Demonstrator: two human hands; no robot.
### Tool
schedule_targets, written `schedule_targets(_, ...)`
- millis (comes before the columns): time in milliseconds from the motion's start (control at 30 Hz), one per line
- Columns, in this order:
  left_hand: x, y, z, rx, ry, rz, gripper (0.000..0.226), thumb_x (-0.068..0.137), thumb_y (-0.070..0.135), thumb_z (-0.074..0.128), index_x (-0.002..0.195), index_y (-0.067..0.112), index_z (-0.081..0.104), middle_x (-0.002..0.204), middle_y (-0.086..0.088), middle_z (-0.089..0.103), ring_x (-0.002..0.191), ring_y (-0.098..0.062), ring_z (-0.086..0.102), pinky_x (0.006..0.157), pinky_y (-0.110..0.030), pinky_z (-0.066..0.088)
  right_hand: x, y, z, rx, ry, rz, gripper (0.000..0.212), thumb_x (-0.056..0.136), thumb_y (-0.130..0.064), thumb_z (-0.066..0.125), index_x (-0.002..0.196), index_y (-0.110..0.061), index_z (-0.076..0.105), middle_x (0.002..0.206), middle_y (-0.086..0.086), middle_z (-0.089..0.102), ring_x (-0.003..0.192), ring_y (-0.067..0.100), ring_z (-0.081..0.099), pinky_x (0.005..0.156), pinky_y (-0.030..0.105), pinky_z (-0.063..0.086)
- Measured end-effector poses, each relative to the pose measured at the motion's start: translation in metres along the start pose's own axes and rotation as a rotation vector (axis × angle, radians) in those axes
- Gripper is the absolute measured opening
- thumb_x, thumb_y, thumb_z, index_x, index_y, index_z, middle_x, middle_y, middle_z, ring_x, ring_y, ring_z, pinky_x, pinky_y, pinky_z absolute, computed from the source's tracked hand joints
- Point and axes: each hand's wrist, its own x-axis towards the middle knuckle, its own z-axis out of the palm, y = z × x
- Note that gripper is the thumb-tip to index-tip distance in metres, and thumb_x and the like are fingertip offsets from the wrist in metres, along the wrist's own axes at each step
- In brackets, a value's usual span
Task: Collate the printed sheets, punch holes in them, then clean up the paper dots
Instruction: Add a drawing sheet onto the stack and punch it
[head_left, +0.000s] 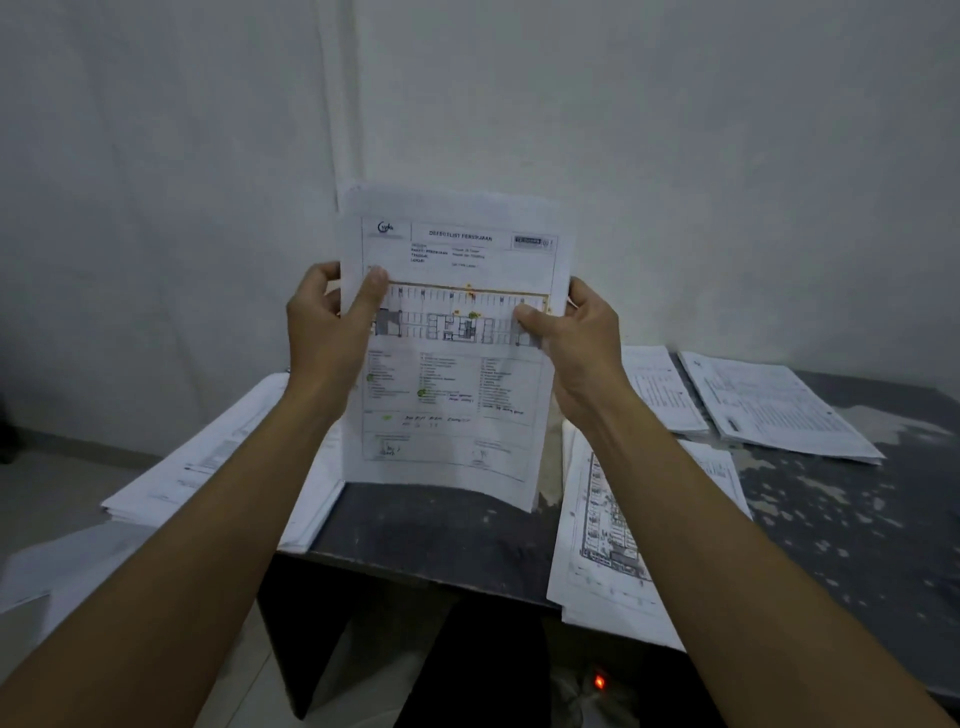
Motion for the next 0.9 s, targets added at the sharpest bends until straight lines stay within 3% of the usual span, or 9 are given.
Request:
schedule_targets(67, -0.010, -0.008, -0.003, 0.024, 0.004, -0.016, 0.025, 0.093, 0.042, 0.065, 0.103, 0.020, 0.065, 0.090, 0.007, 0.076, 0.078, -0.011, 0.074, 0.063, -0.029, 0.061, -0.006, 0.002, -0.002, -0.048, -0.010, 0.013, 0.028, 0.081, -0.001, 0.075, 0.102, -0.018, 0.069, 0.098, 0.003, 0.076, 0.089, 0.023, 0.074, 0.073, 0.036, 0.061)
schedule_targets(167, -0.029, -0.025, -0.002, 0.077, 0.019, -0.045, 0.022, 0.095, 0.043, 0.061, 0.091, 0.023, 0.063, 0.083, 0.008, 0.075, 0.073, -0.010, 0.073, 0.059, -0.027, 0.060, -0.018, 0.019, -0.008, -0.144, -0.014, 0.062, 0.020, 0.084, -0.013, 0.076, 0.101, -0.021, 0.070, 0.093, -0.005, 0.077, 0.084, 0.015, 0.074, 0.068, 0.030, 0.059)
schedule_targets(267, -0.038, -0.031, 0.004, 0.106, 0.056, -0.024, 0.023, 0.097, 0.046, 0.055, 0.086, 0.026, 0.055, 0.084, 0.006, 0.070, 0.075, -0.010, 0.070, 0.058, -0.023, 0.055, -0.025, 0.031, -0.009, -0.177, -0.011, 0.076, 0.024, 0.089, -0.023, 0.072, 0.112, -0.017, 0.068, 0.102, -0.006, 0.075, 0.095, 0.013, 0.071, 0.081, 0.033, 0.058)
schedule_targets(333, -0.039, -0.028, 0.009, 0.118, 0.078, 0.018, 0.026, 0.099, 0.048, 0.052, 0.089, 0.023, 0.050, 0.086, 0.005, 0.067, 0.075, -0.008, 0.067, 0.059, -0.021, 0.052, -0.024, 0.028, -0.007, -0.183, 0.002, 0.047, 0.021, 0.089, -0.024, 0.072, 0.110, -0.020, 0.068, 0.103, -0.009, 0.075, 0.095, 0.010, 0.071, 0.083, 0.032, 0.057)
schedule_targets(433, -0.036, -0.017, 0.013, 0.111, 0.098, 0.089, 0.029, 0.100, 0.048, 0.049, 0.097, 0.020, 0.047, 0.092, 0.007, 0.067, 0.079, -0.003, 0.069, 0.058, -0.015, 0.053, -0.019, 0.014, -0.005, -0.187, -0.012, -0.015, 0.015, 0.089, -0.024, 0.072, 0.103, -0.028, 0.069, 0.097, -0.013, 0.075, 0.087, 0.004, 0.071, 0.069, 0.020, 0.057)
schedule_targets(533, -0.035, -0.013, 0.014, 0.096, 0.079, 0.146, 0.026, 0.100, 0.048, 0.050, 0.100, 0.022, 0.052, 0.096, 0.011, 0.068, 0.085, -0.004, 0.069, 0.061, -0.014, 0.054, -0.015, 0.009, -0.007, -0.174, -0.011, -0.038, 0.018, 0.086, -0.022, 0.073, 0.103, -0.026, 0.069, 0.096, -0.009, 0.075, 0.085, 0.009, 0.072, 0.064, 0.019, 0.058)
schedule_targets(733, -0.044, -0.022, 0.018, 0.128, 0.094, 0.149, 0.026, 0.103, 0.043, 0.045, 0.112, 0.023, 0.059, 0.097, 0.018, 0.066, 0.088, -0.003, 0.068, 0.060, -0.007, 0.051, -0.022, 0.028, -0.005, -0.161, 0.034, 0.065, 0.021, 0.090, -0.021, 0.068, 0.112, -0.017, 0.069, 0.101, -0.007, 0.074, 0.096, 0.013, 0.070, 0.086, 0.035, 0.056)
schedule_targets(900, -0.042, -0.015, 0.017, 0.071, 0.148, 0.176, 0.028, 0.101, 0.047, 0.046, 0.105, 0.022, 0.057, 0.098, 0.017, 0.067, 0.089, 0.002, 0.067, 0.061, -0.009, 0.052, -0.016, 0.017, -0.001, -0.176, 0.030, -0.025, 0.013, 0.087, -0.021, 0.070, 0.097, -0.029, 0.069, 0.091, -0.014, 0.075, 0.083, 0.005, 0.071, 0.064, 0.017, 0.057)
